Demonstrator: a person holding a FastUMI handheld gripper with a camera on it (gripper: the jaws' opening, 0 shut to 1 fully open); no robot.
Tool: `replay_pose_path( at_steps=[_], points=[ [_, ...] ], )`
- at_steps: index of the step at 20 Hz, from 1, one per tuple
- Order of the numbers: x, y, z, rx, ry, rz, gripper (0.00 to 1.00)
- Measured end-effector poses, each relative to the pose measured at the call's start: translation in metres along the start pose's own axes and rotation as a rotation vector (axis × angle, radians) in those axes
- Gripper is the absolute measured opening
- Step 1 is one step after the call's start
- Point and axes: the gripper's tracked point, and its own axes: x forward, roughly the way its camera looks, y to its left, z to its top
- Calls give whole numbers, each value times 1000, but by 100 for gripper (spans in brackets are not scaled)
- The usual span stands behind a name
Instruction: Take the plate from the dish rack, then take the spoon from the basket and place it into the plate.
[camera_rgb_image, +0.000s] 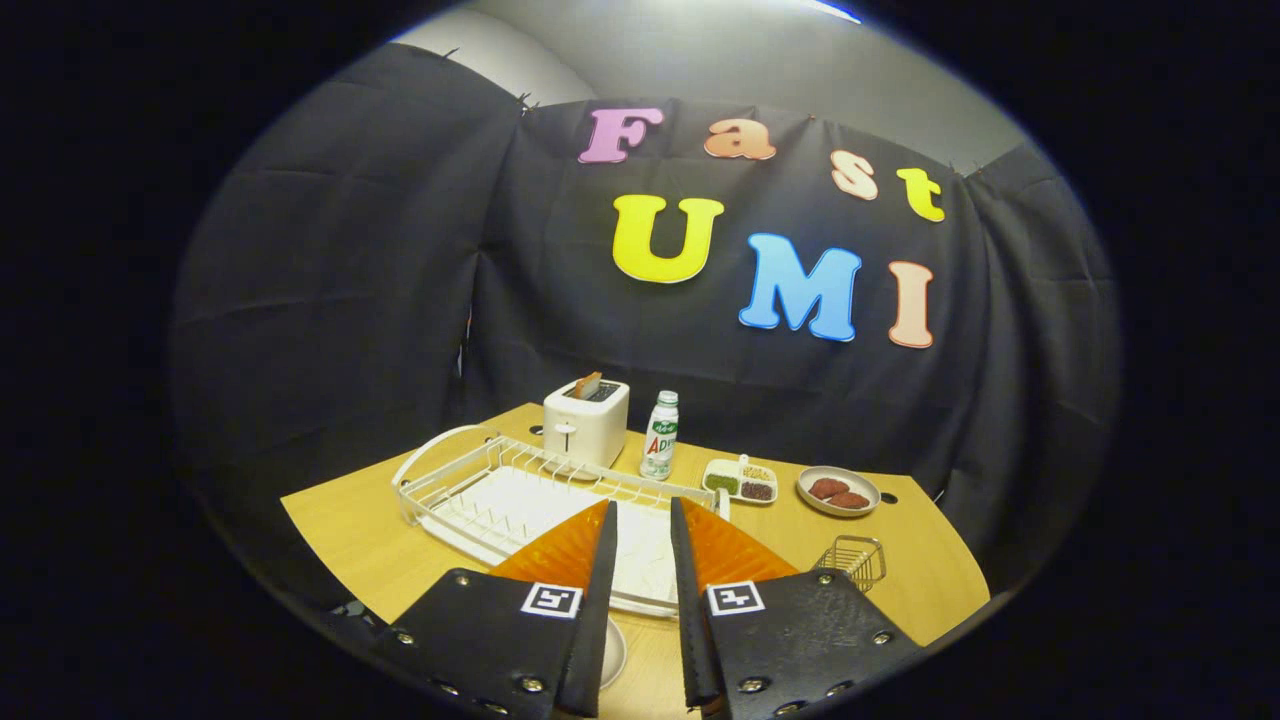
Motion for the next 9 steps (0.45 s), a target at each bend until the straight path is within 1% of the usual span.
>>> replay_pose_path(
  at_steps=[5, 8, 9],
  points=[
    [3, -24, 0, 46, -24, -70, 31],
    [2, -50, 6, 61, -68, -149, 31],
    [4, -57, 6, 72, -78, -177, 36]
  ],
)
